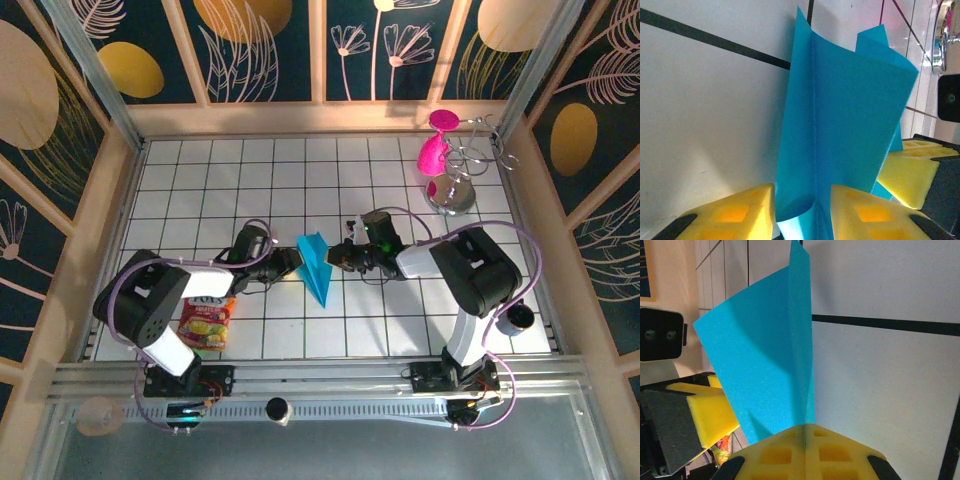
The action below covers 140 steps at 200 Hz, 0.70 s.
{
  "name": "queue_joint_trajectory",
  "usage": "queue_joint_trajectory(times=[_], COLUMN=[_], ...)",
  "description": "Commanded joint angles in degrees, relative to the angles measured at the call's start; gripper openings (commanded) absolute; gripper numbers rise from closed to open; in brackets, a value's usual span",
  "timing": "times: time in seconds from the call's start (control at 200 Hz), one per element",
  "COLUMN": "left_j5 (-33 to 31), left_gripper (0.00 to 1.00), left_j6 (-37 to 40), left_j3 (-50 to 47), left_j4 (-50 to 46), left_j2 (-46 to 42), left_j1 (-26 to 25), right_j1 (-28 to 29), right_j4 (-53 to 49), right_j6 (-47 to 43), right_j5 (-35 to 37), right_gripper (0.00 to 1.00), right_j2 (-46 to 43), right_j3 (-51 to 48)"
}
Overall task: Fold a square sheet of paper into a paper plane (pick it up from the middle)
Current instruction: Turn over the paper at the center of the table.
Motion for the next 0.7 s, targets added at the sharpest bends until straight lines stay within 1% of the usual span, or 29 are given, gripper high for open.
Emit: queue_joint_trajectory(times=[0.0, 0.1, 0.2, 0.22, 0.345, 0.405, 0.471, 0.696], left_j5=[1.21, 2.21, 3.15, 2.95, 1.04, -0.15, -1.77, -6.52], left_gripper=[0.32, 0.28, 0.17, 0.15, 0.05, 0.02, 0.00, 0.00], left_j6=[-0.30, -0.81, -1.36, -1.36, -0.42, 0.24, 0.79, 0.86], left_j3=[1.21, 0.62, 0.52, 0.40, 0.68, 0.85, 0.97, 0.11], left_j4=[1.46, 3.32, 4.79, 4.87, 2.62, 1.23, -0.29, -3.23], left_j2=[0.99, 1.38, 1.60, 1.48, 0.02, -0.91, -2.34, -6.77], left_j1=[-0.37, -0.35, -0.40, -0.34, -0.36, -0.41, -0.38, -0.35], right_j1=[-0.30, -0.29, -0.30, -1.79, -2.19, -2.48, -2.79, -3.20], right_j4=[0.59, 0.66, 0.47, 0.32, -1.70, -2.77, -3.87, -5.13], right_j6=[0.16, 0.31, 0.22, 0.14, -0.98, -1.70, -2.06, -2.00], right_j5=[-1.09, -1.26, -1.19, -1.11, 0.32, 1.30, 2.06, 4.78], right_gripper=[0.00, 0.00, 0.00, 0.00, 0.03, 0.00, 0.00, 0.00], right_j2=[0.81, 0.71, 0.36, 0.15, -1.68, -2.66, -3.55, -5.30], right_j3=[-0.30, -0.49, -0.57, -0.57, -0.66, -0.74, -0.88, -1.80])
